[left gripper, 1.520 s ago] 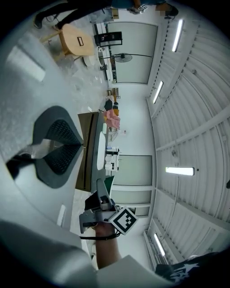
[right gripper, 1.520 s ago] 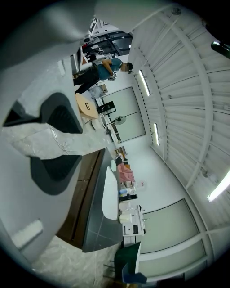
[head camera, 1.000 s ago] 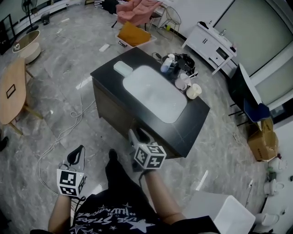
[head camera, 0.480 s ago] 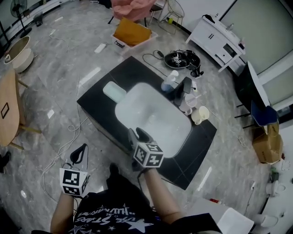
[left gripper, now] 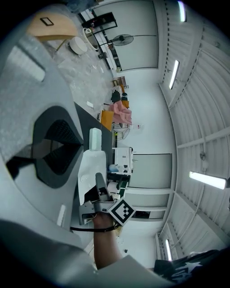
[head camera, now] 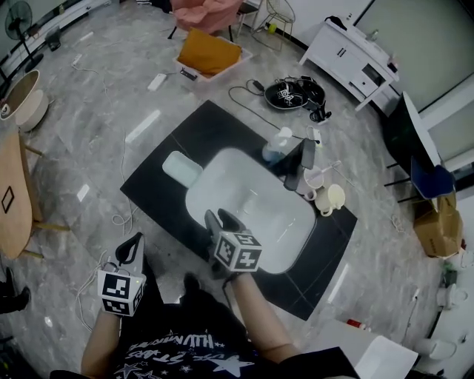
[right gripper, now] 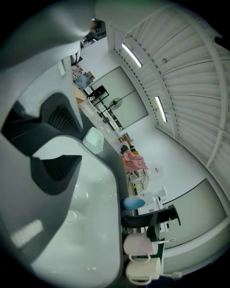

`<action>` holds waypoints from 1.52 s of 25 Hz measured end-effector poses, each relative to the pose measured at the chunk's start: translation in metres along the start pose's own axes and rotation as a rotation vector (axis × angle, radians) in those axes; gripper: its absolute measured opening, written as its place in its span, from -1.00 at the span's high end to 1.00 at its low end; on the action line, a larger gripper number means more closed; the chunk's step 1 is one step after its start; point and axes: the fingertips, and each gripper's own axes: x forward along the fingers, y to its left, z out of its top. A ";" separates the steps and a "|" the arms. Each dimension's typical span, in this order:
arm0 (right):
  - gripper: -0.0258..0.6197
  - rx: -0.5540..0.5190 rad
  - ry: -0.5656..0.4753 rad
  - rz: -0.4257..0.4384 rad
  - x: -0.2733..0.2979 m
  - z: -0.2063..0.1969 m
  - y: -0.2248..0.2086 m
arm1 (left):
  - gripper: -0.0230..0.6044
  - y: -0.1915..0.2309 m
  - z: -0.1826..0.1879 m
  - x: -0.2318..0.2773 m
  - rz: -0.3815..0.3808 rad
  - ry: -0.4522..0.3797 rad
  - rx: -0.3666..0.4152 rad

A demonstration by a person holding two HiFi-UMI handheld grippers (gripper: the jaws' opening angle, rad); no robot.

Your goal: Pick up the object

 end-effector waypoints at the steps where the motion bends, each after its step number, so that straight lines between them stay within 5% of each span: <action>1: 0.44 0.008 -0.008 -0.011 0.004 0.003 -0.001 | 0.90 0.005 0.002 0.009 -0.014 0.001 0.006; 19: 0.44 0.172 -0.089 -0.386 0.066 0.035 0.005 | 0.90 0.094 0.047 0.143 -0.465 0.021 0.214; 38: 0.59 0.249 0.004 -0.610 0.120 0.028 -0.013 | 0.90 0.123 0.039 0.190 -0.660 0.074 0.270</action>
